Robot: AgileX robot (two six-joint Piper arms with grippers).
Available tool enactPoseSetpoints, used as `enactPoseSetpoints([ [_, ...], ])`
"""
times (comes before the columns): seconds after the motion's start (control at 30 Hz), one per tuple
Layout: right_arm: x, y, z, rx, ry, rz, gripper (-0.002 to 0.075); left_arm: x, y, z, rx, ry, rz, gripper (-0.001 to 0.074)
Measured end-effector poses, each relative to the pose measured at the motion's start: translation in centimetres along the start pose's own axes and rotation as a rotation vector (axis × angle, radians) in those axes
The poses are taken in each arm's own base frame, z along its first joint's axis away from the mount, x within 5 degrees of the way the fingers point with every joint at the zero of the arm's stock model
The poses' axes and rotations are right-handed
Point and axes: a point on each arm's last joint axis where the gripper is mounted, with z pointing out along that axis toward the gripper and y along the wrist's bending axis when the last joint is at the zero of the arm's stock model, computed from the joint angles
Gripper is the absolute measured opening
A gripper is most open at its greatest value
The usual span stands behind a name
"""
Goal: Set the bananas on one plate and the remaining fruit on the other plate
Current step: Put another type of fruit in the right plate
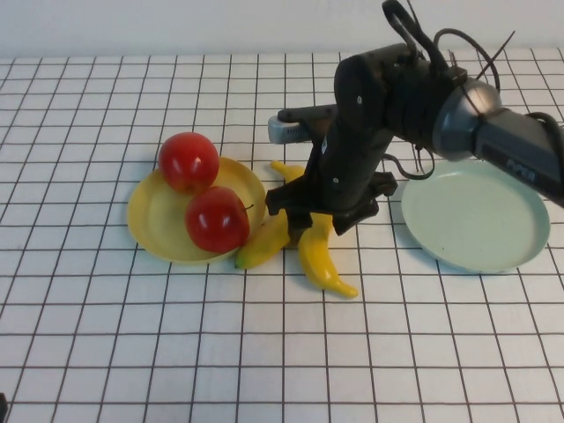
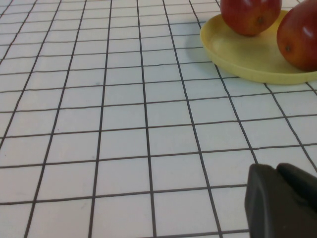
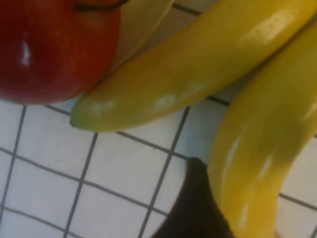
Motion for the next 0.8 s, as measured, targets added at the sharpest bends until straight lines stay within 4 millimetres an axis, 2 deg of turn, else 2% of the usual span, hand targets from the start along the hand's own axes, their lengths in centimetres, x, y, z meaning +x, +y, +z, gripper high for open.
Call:
enactPoseSetpoints([
  [0.23,-0.3,-0.3,3.0,0.029,0.045,0.008,0.0463,0.0,0.0,0.0,0.0,0.0,0.0,-0.0004],
  [0.33,-0.1,-0.4,3.9,0.04,0.076,0.009,0.041,0.0,0.0,0.0,0.0,0.0,0.0,-0.0003],
  [0.4,0.1,-0.5,4.1,0.049,0.094,0.001,0.0324,0.0,0.0,0.0,0.0,0.0,0.0,-0.0003],
  [0.47,0.2,-0.7,3.7,0.07,0.104,-0.012,0.0325,0.0,0.0,0.0,0.0,0.0,0.0,-0.0004],
  [0.57,0.1,-1.2,1.7,0.114,0.077,-0.045,0.0325,0.0,0.0,0.0,0.0,0.0,0.0,-0.0004],
  [0.67,-0.1,-2.4,-1.7,0.12,0.015,-0.054,0.0325,0.0,0.0,0.0,0.0,0.0,0.0,-0.0004],
  [0.8,1.0,-5.6,-6.0,0.123,-0.026,0.01,0.0325,0.0,0.0,0.0,0.0,0.0,0.0,-0.0004],
])
